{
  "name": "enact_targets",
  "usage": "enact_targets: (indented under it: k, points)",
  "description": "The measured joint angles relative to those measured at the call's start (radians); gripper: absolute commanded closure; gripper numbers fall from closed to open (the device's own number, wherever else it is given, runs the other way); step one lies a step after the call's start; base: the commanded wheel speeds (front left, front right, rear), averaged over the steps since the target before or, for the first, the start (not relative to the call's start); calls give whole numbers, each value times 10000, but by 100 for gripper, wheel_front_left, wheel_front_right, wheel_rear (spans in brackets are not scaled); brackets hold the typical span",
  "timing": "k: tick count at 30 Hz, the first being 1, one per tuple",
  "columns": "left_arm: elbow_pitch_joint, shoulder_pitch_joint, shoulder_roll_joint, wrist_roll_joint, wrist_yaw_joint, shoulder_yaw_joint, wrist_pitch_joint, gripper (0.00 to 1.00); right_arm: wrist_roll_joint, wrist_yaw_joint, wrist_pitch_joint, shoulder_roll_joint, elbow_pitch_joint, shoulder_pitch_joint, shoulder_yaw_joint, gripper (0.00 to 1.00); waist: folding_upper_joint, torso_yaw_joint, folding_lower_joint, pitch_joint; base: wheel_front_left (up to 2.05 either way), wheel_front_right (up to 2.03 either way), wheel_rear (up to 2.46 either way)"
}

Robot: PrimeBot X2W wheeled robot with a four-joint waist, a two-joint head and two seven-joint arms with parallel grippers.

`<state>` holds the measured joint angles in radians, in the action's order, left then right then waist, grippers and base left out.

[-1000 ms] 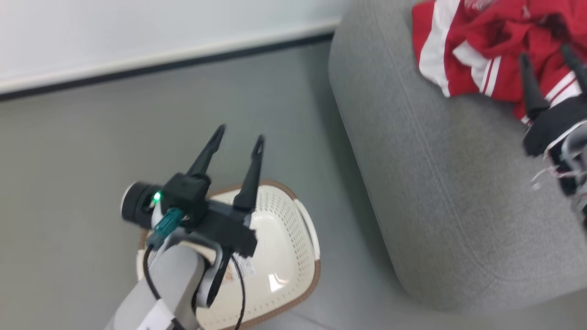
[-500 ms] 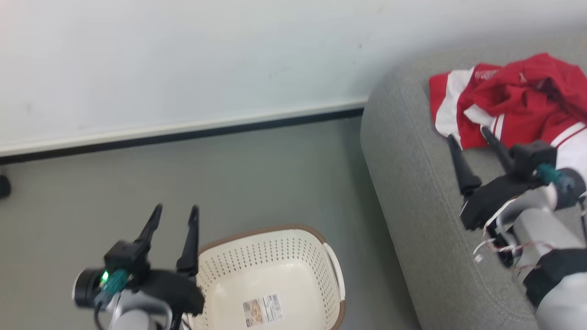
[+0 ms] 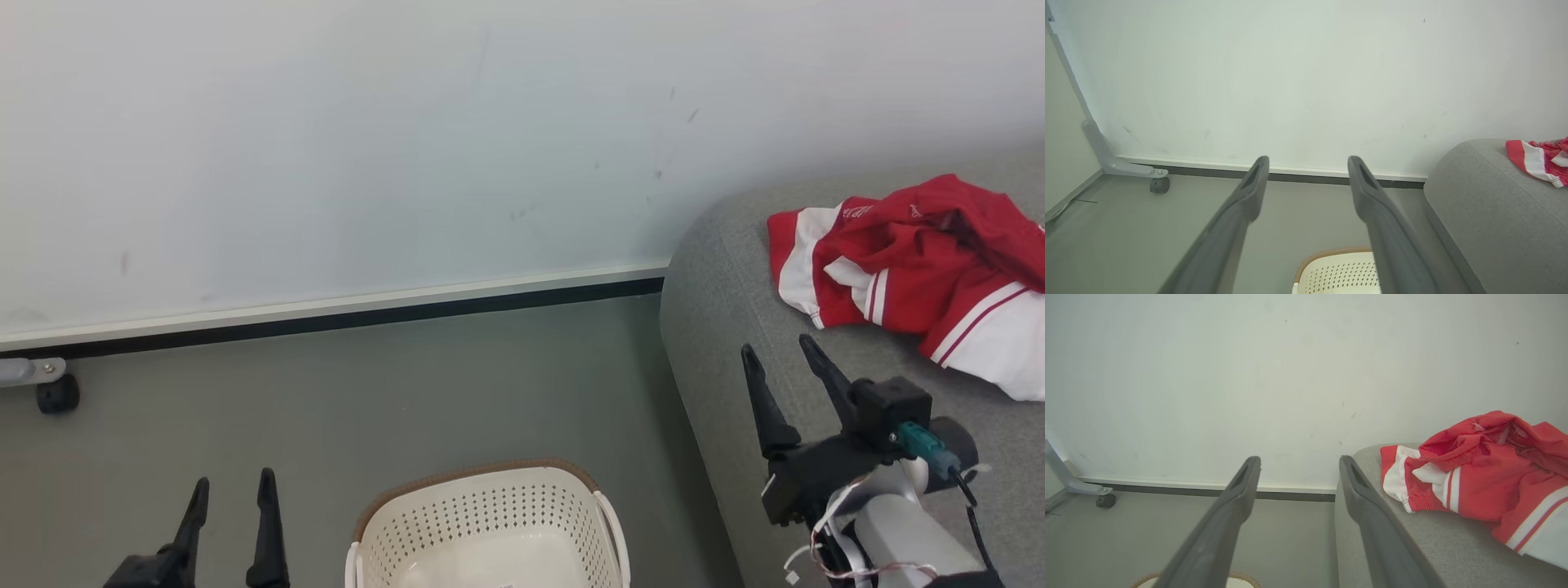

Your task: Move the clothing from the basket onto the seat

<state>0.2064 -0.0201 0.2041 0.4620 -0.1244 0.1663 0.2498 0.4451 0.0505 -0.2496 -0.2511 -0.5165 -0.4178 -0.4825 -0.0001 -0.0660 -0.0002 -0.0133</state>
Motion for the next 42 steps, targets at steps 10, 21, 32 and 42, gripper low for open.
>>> enact_targets:
  k: [10, 21, 32, 42]
  points:
    - [-1206, -996, -337, -541, -2, -552, 2, 0, -182, 477, 0, -104, 2188, 1972, 495, 0, 2, -93, 1, -161, 0, 0, 0]
    - [-1511, -1333, -640, -867, -2, -554, 2, 0, -251, 652, -17, -366, 3528, 3318, 1319, 0, 2, 120, 2, -172, 0, 0, 0]
    - [-1661, -1517, -711, -915, -2, -738, 2, 0, -583, 725, -29, -209, 4232, 3713, 1703, 0, 2, 241, 2, -161, 0, 0, 0]
    - [-1764, -1517, -731, -957, -2, -725, 2, 0, -740, 727, -33, -128, 4506, 3898, 1927, 0, 1, 271, 2, -141, 0, 0, 0]
